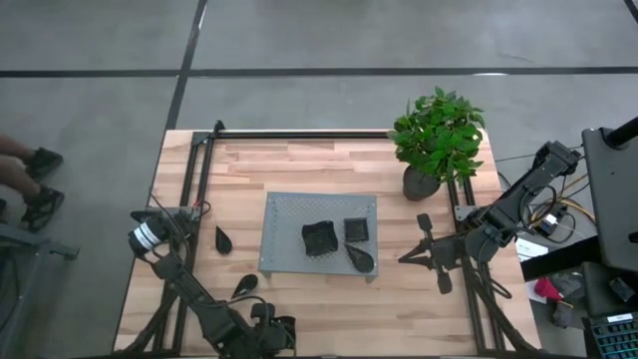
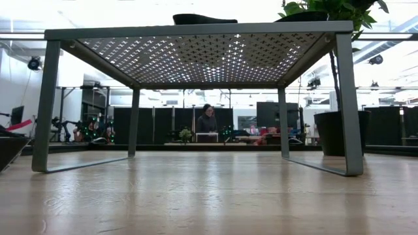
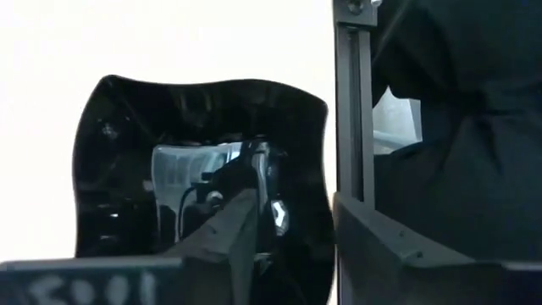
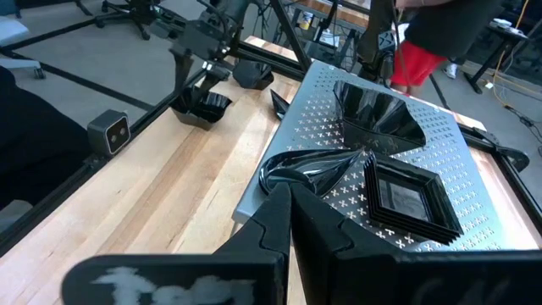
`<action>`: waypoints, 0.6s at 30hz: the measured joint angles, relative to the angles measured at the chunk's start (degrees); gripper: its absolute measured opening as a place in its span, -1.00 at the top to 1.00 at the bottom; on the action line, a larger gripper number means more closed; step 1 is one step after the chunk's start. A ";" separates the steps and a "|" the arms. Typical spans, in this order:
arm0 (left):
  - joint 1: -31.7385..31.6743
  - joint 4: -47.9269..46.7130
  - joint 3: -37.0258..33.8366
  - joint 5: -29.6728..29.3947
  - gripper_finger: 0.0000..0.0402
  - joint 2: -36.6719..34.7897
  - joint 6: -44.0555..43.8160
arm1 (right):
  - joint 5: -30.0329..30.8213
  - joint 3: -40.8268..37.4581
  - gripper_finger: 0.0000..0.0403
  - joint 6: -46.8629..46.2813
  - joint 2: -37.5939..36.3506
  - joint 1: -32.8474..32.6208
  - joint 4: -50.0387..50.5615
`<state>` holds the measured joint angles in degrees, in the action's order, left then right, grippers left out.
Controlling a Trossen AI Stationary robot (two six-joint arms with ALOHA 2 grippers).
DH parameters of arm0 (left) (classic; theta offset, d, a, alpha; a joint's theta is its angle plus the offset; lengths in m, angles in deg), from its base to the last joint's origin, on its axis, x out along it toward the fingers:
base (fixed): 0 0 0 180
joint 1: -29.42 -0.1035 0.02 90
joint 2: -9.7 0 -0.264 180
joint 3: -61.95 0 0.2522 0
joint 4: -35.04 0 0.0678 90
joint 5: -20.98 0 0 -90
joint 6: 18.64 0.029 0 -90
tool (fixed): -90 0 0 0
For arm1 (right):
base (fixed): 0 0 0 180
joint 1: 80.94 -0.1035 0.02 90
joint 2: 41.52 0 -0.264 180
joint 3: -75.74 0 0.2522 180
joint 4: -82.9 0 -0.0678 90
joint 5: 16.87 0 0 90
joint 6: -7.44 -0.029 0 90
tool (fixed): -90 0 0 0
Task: Pick & Place Mini shaped plates
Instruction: Stack the black distorted plate on the distorted plates on the shelf
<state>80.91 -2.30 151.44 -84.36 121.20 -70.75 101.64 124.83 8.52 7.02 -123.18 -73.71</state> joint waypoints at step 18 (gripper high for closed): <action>-0.37 -13.31 12.30 -0.43 1.00 -0.76 4.02 | 0.00 0.00 0.96 0.02 0.00 0.00 0.00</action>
<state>80.54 -15.61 163.74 -84.79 120.44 -66.72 101.64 124.83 8.54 7.02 -123.18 -73.71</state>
